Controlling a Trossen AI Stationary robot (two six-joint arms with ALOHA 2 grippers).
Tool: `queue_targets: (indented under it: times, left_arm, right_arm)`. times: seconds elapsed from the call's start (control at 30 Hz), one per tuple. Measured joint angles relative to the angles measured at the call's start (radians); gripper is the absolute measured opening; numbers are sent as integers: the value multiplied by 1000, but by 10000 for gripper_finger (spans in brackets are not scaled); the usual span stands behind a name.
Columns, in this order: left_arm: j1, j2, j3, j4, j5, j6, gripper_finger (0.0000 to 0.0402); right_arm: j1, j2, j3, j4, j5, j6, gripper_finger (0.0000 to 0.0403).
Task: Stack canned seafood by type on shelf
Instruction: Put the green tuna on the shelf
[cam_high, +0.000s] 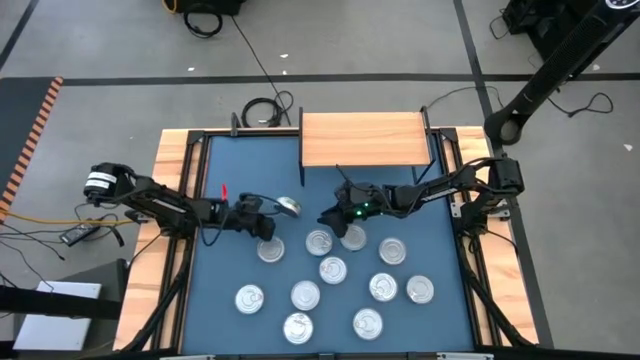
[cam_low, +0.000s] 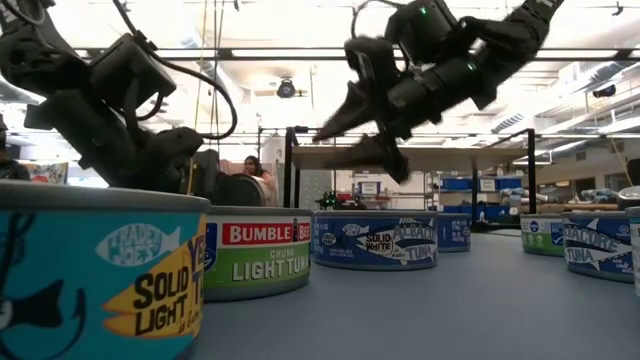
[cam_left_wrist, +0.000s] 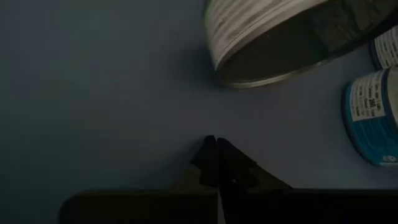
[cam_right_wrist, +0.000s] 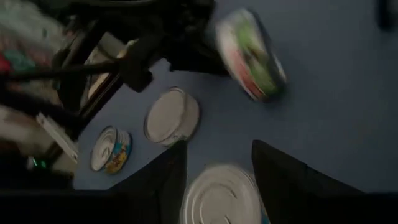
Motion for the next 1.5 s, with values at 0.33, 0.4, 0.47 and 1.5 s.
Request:
queue_targets:
  times: [0.33, 0.4, 0.47, 1.5]
  left_arm:
    - [-12, -2, 0, 3, -4, -22, 0]
    - [-11, -2, 0, 4, -5, -22, 0]
    - [-12, -2, 0, 6, -8, -22, 0]
    - [-13, -3, 0, 5, -7, -7, 0]
  right_arm:
    - [-7, 1, 280, -367, 75, -530, 217]
    - [-10, 2, 286, -385, 91, -514, 229]
    - [-13, 3, 286, -398, 128, -474, 242]
    - [-38, 313, 569, -426, 153, -548, 309]
